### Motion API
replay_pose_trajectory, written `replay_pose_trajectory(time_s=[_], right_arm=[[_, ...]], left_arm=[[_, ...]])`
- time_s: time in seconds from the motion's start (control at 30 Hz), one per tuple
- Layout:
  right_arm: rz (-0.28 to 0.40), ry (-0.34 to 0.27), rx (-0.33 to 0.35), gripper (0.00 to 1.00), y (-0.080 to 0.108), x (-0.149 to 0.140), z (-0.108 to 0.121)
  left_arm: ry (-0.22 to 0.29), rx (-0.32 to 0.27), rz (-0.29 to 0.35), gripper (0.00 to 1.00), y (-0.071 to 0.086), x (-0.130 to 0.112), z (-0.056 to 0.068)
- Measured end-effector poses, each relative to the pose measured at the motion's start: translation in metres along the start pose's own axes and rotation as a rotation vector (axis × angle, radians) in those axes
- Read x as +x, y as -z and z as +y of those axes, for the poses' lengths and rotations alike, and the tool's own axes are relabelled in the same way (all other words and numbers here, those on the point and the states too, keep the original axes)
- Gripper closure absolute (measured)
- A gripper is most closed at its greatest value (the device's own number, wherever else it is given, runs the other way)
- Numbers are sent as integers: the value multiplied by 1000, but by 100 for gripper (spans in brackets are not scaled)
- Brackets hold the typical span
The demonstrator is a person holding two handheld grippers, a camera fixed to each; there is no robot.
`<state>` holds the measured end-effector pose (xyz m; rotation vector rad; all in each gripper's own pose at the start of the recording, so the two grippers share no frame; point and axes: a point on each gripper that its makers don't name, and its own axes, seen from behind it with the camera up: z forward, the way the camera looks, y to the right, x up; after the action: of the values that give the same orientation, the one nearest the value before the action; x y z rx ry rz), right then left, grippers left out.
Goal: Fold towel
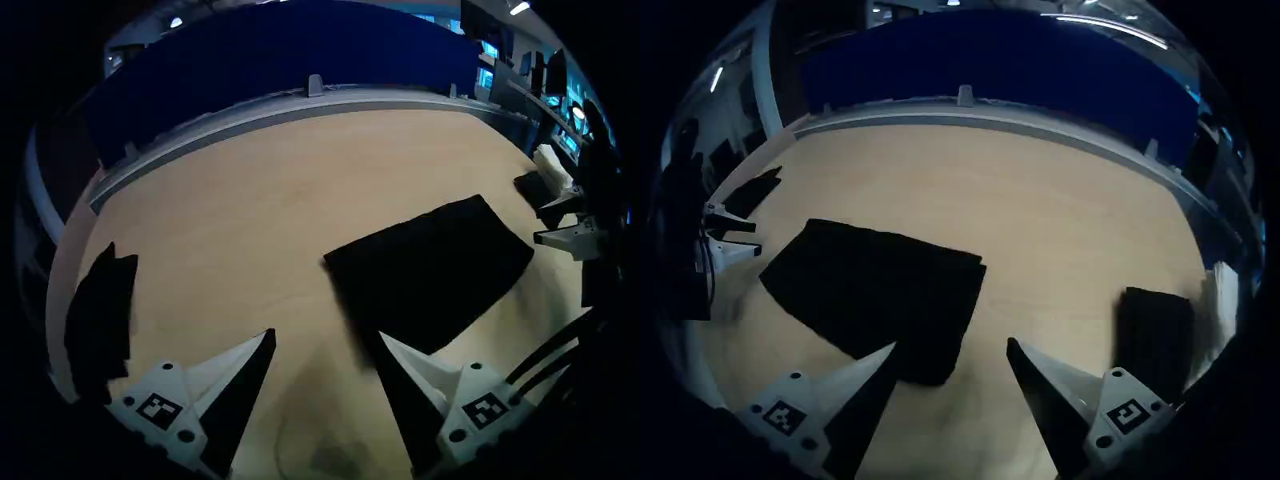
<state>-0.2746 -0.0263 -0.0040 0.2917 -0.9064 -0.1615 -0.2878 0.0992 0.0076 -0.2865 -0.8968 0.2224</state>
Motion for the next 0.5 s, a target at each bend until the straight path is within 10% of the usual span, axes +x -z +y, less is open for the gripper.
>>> replay_pose_trajectory(time_s=[0.5], right_arm=[[-16, 55, 50, 3, 9, -14, -5]], left_arm=[[75, 26, 0, 15, 26, -26, -6]])
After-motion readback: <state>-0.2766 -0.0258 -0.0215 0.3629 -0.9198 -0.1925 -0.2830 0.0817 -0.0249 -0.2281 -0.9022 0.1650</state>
